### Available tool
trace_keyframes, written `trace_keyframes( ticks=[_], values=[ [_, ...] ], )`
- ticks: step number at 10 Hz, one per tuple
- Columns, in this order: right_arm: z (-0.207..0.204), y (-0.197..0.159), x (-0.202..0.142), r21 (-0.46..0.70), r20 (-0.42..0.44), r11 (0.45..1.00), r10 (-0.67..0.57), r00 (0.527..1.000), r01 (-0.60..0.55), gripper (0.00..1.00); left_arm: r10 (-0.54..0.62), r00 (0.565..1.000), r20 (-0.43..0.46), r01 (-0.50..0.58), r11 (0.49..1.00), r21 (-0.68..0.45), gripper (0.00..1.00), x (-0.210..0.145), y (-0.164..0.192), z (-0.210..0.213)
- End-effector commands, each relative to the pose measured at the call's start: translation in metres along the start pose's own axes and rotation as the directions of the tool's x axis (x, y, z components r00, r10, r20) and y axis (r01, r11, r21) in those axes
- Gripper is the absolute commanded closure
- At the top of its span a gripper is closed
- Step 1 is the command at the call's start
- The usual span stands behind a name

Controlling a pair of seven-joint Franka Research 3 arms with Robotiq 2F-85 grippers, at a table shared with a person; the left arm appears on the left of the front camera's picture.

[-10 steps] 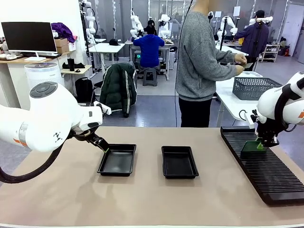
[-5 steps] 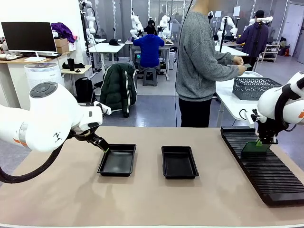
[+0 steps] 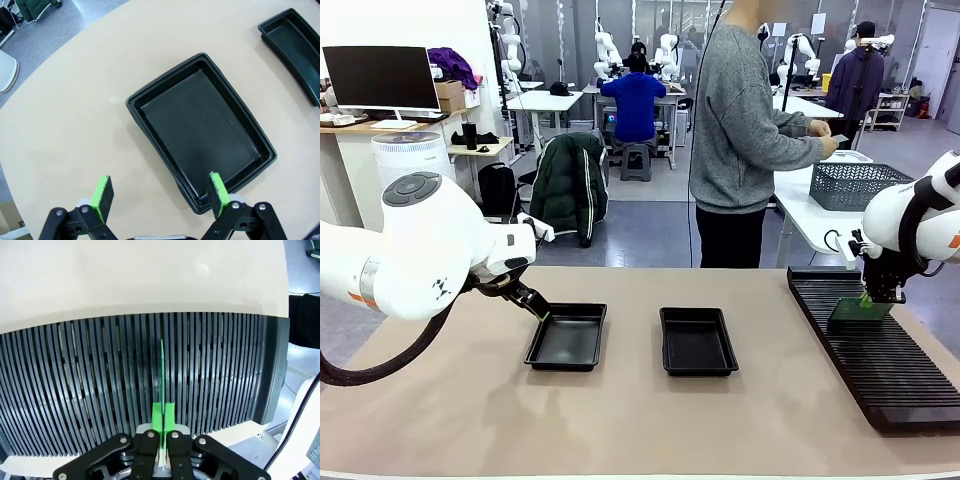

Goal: Inspect and transfer BCBs to ESD trays.
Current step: Pick up the Blank PCB from the PCB Rack and place it in the left ESD tray.

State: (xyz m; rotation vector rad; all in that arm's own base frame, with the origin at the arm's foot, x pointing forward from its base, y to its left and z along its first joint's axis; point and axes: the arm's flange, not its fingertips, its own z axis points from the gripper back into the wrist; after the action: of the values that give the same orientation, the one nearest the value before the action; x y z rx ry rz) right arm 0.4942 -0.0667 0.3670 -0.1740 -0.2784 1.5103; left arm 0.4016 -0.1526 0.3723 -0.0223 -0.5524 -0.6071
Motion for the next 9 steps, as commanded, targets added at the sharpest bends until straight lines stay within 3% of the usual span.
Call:
trace_keyframes(
  ticks=[1,5,9],
  values=[
    [-0.010,0.002,-0.007,0.001,0.032,1.000,0.001,0.999,-0.001,1.00,0.002,1.000,-0.001,-0.002,1.000,0.000,0.00,0.000,0.001,0.000],
    [0.000,0.000,0.001,0.000,-0.001,1.000,0.003,1.000,-0.003,0.98,0.002,1.000,-0.001,-0.002,1.000,0.000,0.00,0.000,0.001,0.000],
    [0.016,-0.030,0.004,0.064,-0.014,0.997,0.031,0.999,-0.030,0.98,0.002,1.000,-0.001,-0.002,1.000,0.000,0.00,0.000,0.001,0.000]
  ],
)
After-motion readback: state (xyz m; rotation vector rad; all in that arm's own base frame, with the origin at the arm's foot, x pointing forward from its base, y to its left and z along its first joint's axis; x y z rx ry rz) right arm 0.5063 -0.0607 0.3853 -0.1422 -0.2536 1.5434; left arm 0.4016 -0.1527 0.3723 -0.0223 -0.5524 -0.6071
